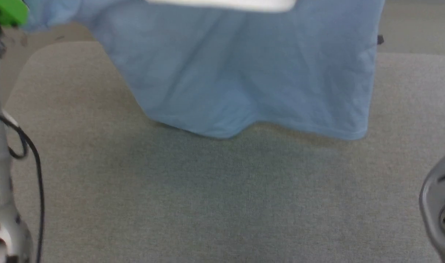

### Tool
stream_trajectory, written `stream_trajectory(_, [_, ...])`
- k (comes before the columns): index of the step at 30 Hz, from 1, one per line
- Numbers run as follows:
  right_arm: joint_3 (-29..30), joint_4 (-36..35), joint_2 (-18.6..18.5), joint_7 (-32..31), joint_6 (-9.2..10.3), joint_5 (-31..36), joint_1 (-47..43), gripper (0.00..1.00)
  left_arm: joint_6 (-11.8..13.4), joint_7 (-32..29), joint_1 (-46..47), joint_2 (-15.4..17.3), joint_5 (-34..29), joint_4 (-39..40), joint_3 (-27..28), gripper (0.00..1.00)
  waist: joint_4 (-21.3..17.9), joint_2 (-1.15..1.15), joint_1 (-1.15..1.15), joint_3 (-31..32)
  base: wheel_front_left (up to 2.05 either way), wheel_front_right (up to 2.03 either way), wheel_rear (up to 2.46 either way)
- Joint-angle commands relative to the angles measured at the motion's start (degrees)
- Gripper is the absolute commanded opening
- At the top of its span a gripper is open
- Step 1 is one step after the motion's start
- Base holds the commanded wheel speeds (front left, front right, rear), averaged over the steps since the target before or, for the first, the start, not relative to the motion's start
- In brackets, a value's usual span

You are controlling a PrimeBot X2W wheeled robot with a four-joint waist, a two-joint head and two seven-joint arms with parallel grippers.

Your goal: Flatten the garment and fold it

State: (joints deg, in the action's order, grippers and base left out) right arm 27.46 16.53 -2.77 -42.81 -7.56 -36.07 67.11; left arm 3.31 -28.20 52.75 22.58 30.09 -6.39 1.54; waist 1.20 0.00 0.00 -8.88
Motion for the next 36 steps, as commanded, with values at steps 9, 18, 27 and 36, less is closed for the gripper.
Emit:
stream_trajectory(9, [-1.3, 15.8, -0.1, 14.1, 0.08, 12.1, 23.7, 0.00, 0.6, 5.8, 21.1, 5.8, -10.7, -11.2, -4.7, 0.00, -1.7, 0.00, 0.00, -14.9, 0.00, 0.00, 0.00])
stream_trajectory(18, [0.0, 22.4, -0.1, 22.1, 0.08, 17.5, 33.5, 0.00, -0.4, 17.1, 33.5, 4.5, -14.7, -17.9, -8.0, 0.00, -0.5, 0.00, 0.00, -21.3, 0.00, 0.00, 0.00])
stream_trajectory(27, [1.1, 23.5, -0.1, 22.0, 0.08, 20.2, 28.9, 0.00, -2.9, 23.0, 30.1, 0.8, -12.8, -26.3, -10.0, 0.00, 1.0, 0.00, 0.00, -24.6, 0.00, 0.00, 0.00])
stream_trajectory(36, [0.6, 16.4, -0.1, 16.9, 0.08, 15.8, 13.8, 0.00, -5.6, 27.6, 17.9, -4.1, -8.4, -30.3, -10.6, 0.00, 3.3, 0.00, 0.00, -20.6, 0.00, 0.00, 0.00])
